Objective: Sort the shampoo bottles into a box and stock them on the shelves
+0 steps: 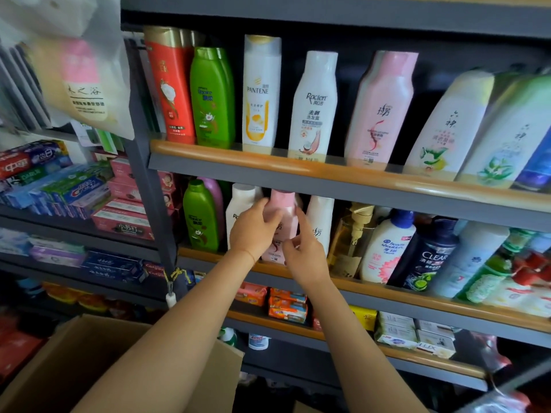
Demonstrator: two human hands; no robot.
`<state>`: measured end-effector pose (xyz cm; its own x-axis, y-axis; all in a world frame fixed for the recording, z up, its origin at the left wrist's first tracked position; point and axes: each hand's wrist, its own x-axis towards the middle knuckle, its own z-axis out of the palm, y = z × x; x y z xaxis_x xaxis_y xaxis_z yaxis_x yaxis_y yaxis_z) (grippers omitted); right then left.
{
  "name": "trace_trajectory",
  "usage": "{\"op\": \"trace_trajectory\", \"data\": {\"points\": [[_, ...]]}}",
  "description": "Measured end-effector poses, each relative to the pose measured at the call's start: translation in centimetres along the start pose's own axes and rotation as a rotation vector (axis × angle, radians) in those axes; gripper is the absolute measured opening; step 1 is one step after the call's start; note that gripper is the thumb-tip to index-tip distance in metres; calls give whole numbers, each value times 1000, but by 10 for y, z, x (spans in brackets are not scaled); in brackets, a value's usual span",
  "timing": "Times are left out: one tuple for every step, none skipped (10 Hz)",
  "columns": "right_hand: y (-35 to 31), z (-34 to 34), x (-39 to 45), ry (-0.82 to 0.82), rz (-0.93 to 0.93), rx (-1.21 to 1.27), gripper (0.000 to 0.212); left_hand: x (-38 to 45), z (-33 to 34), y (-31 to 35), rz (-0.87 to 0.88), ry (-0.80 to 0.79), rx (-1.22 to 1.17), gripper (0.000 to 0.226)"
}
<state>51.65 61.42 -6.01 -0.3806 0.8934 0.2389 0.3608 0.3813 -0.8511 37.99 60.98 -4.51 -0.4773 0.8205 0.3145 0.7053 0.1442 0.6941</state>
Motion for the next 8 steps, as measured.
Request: {"op": "trace_trajectory", "data": {"points": [[1, -4, 3, -36, 8, -23, 75, 0, 5, 3, -9, 51, -8, 45], [0, -6, 5, -61, -3, -18, 75, 1, 7, 3, -9, 55, -10, 45], [1, -7, 7, -65, -13, -4, 76, 3, 4, 5, -22, 33, 19, 43], [2, -7, 9, -63, -18, 17, 73, 4, 0, 10, -29, 8, 12, 34], [1, -7, 8, -49, -1, 31, 69, 4, -3, 10, -55, -53, 9, 31], [-4, -9, 1, -27, -14, 50, 69, -2, -10, 13, -61, -98, -15, 35], [-23, -22, -18, -21, 9, 53, 53, -27, -24, 22, -59, -60, -108, 27], [-47, -42, -36, 74, -10, 170, 25, -63, -50, 35, 22, 24, -329, 20]]}}
